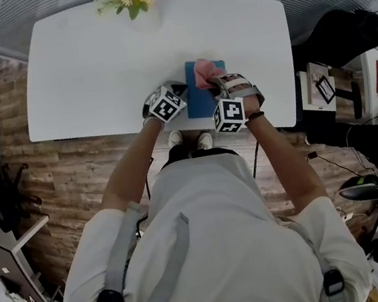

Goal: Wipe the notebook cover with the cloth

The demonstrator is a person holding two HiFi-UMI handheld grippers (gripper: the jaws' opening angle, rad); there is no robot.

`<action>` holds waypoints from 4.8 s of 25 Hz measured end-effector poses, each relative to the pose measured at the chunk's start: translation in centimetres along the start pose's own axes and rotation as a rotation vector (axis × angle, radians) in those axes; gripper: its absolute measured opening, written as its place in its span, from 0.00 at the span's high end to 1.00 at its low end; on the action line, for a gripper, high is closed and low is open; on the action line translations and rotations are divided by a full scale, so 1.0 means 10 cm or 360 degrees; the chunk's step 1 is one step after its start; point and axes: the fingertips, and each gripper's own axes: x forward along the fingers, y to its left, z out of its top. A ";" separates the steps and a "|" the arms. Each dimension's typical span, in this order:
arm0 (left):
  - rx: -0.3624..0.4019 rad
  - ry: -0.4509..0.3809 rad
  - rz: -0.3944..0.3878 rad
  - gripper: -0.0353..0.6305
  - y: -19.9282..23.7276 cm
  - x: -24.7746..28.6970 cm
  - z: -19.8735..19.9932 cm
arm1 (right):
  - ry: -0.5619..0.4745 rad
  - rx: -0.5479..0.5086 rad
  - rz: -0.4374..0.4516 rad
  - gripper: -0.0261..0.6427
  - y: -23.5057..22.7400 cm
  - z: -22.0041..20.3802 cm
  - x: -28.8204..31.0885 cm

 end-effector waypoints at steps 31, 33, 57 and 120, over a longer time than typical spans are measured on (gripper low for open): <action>0.0002 0.0000 -0.0002 0.95 -0.01 -0.03 0.01 | 0.0183 0.0041 0.0195 0.95 -0.02 -0.44 0.97; 0.0004 0.0000 0.0000 0.95 -0.01 -0.02 0.00 | 0.0180 0.0042 0.0184 0.95 0.01 -0.43 0.97; -0.0012 0.0010 -0.0021 0.95 0.00 0.01 -0.02 | 0.0201 -0.0068 0.0223 0.95 0.26 -0.42 0.84; -0.0019 0.0020 -0.0020 0.95 0.00 0.00 -0.02 | 0.0139 -0.0026 0.0385 0.95 0.95 -0.18 0.37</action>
